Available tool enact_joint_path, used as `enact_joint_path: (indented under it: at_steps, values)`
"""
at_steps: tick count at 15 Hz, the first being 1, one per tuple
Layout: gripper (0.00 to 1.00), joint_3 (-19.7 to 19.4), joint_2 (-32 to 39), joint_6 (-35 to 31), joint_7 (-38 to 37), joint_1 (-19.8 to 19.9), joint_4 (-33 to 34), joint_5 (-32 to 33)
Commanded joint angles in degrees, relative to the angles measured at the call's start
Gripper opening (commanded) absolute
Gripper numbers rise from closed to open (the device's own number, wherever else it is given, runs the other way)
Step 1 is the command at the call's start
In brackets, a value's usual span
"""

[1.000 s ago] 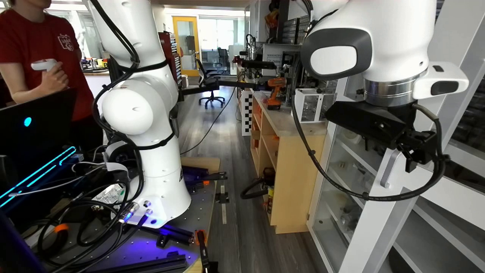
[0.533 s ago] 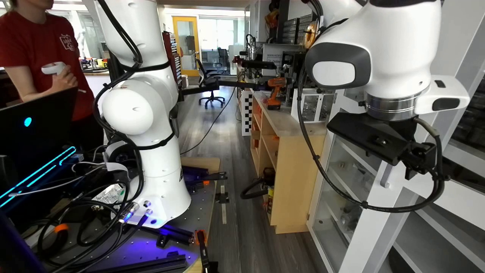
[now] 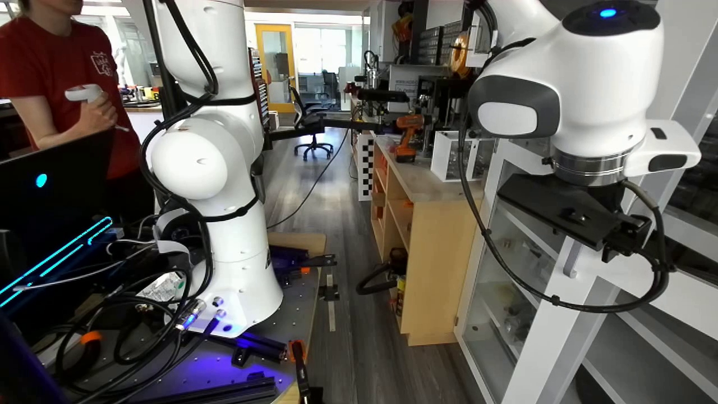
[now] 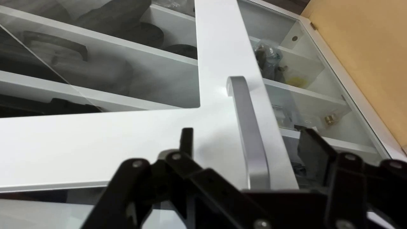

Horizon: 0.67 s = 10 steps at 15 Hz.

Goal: Close the cabinet door

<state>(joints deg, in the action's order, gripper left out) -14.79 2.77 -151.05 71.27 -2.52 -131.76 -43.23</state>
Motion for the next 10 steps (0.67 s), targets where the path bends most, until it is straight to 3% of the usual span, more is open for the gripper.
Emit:
enact_joint_path:
  at_steps: [1, 5, 6, 8, 10]
  values:
    - [0.54, 0.12, 0.4, 0.68, -0.42, -0.02, 1.27, 0.98]
    - [0.28, -0.25, -1.75, -0.55, -3.07, -0.03, -0.62, 5.12]
    - [0.2, 3.37, -2.36, -0.89, -4.5, 3.72, -1.16, 7.21]
    - [0.07, 4.13, -2.95, -0.89, -6.97, 4.83, -1.66, 10.44]
    - [0.01, 5.22, -3.73, -0.47, -9.48, 5.55, -2.23, 12.82]
